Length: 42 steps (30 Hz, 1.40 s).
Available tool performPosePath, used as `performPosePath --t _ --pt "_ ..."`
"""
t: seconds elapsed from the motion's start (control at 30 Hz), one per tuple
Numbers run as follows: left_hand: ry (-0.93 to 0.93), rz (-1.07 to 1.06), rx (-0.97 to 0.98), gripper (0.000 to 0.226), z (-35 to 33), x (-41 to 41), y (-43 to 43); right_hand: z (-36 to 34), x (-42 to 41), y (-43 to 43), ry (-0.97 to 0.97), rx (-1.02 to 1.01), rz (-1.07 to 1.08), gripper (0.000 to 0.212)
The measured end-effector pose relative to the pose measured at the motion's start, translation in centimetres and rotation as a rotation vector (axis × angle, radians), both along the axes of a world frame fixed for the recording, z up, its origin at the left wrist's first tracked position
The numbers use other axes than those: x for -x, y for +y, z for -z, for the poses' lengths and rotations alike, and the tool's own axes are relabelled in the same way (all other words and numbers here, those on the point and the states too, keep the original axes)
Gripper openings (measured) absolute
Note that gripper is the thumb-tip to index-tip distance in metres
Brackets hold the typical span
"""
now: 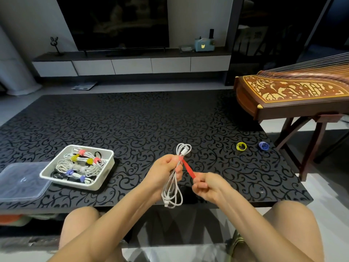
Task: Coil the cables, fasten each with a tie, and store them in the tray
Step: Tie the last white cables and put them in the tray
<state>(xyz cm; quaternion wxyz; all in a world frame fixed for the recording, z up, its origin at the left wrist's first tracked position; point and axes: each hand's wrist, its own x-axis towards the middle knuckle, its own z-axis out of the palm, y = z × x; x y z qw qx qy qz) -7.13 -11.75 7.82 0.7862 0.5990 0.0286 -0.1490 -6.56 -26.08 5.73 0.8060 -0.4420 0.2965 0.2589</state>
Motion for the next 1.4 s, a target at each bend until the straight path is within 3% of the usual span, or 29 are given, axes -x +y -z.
performPosePath --t 0.07,0.23,0.43,0.53,0.63,0.7,0.8,0.93,1.0,1.1,1.27,1.33,1.4 --pt "0.032 0.009 0.045 0.029 -0.2 -0.1 0.0 -0.3 1.1 -0.4 0.041 -0.067 -0.028 0.039" --pt "-0.224 -0.029 -0.438 0.022 -0.2 0.8 0.8 -2.7 3.2 -1.7 0.085 -0.105 -0.183 0.032" --pt "-0.55 -0.091 -0.826 0.023 -0.5 1.0 0.1 -5.1 4.5 -0.5 -0.121 0.206 -0.295 0.024" --pt "-0.795 -0.002 -1.087 0.021 -0.3 1.3 0.4 -6.8 3.8 -1.0 -0.06 0.1 -0.288 0.021" --pt "-0.855 0.145 -1.272 0.01 -0.1 1.4 0.0 -8.3 2.9 -1.3 0.007 -0.057 -0.236 0.02" --pt "-0.85 0.193 -1.293 0.007 0.1 1.6 -0.2 -8.8 2.2 -1.5 0.054 -0.146 -0.156 0.025" --pt "-0.853 0.21 -1.232 0.007 0.5 2.0 0.0 -9.6 1.6 -1.7 0.082 -0.245 -0.126 0.023" --pt "-0.962 0.185 -1.054 0.029 0.4 2.5 -0.3 -9.5 1.8 -1.3 0.043 -0.19 -0.166 0.027" --pt "-0.936 0.106 -0.955 0.027 0.3 2.5 -0.4 -9.9 1.9 -1.4 0.006 -0.182 -0.221 0.024" --pt "-0.675 0.037 -0.733 0.02 -0.1 2.6 -0.7 -10.6 1.3 -3.1 -0.165 -0.091 -0.284 0.03" --pt "-0.251 0.103 -0.131 0.025 -1.7 1.9 -0.5 -8.2 -0.1 -5.7 -0.619 0.498 -0.235 0.032" --pt "-0.135 0.195 0.068 0.02 -2.3 1.6 -0.4 -6.6 0.4 -5.1 -0.689 0.477 -0.322 0.035" --pt "-0.08 0.257 0.213 0.019 -2.5 1.3 -0.4 -5.5 0.9 -4.3 -0.751 0.298 -0.429 0.029"
